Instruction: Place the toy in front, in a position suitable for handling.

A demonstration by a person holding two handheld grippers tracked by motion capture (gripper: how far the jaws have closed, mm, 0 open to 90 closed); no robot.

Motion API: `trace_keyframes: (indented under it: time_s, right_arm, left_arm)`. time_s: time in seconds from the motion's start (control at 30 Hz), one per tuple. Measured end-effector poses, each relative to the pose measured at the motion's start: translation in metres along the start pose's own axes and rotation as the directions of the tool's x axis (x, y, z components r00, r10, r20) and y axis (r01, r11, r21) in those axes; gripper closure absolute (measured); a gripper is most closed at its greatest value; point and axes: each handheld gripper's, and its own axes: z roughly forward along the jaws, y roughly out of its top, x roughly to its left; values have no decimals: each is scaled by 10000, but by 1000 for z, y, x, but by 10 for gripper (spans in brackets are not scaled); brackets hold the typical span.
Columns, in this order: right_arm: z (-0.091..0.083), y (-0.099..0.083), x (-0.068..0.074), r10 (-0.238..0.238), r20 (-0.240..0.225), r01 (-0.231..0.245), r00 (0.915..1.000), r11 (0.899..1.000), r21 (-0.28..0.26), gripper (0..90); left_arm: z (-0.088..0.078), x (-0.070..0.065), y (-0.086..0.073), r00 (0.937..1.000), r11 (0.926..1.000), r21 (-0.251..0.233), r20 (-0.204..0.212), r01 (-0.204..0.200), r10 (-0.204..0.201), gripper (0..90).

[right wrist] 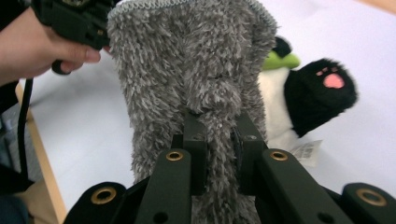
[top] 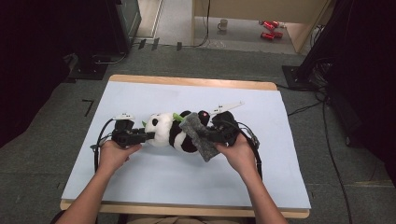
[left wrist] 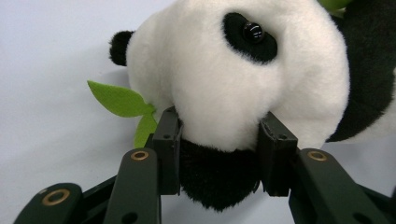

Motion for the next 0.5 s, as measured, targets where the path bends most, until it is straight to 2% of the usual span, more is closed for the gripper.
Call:
trace_keyframes:
  time_s: [0.27, 0.4, 0.5]
  right_arm:
    - [5, -11, -7, 226, -268, -220, 9994, 9996, 192, 804]
    - [7, -21, -10, 287, 149, -292, 9995, 9990, 325, 804]
    - [11, -28, -12, 456, 103, -459, 9989, 9985, 303, 806]
  left_arm:
    - [0, 0, 0, 9999, 9999, 86, 1, -124, 124, 582]
    - [0, 0, 0, 9999, 9999, 76, 11, -103, 103, 582]
    - [0, 0, 0, 9999, 9999, 112, -11, -131, 132, 582]
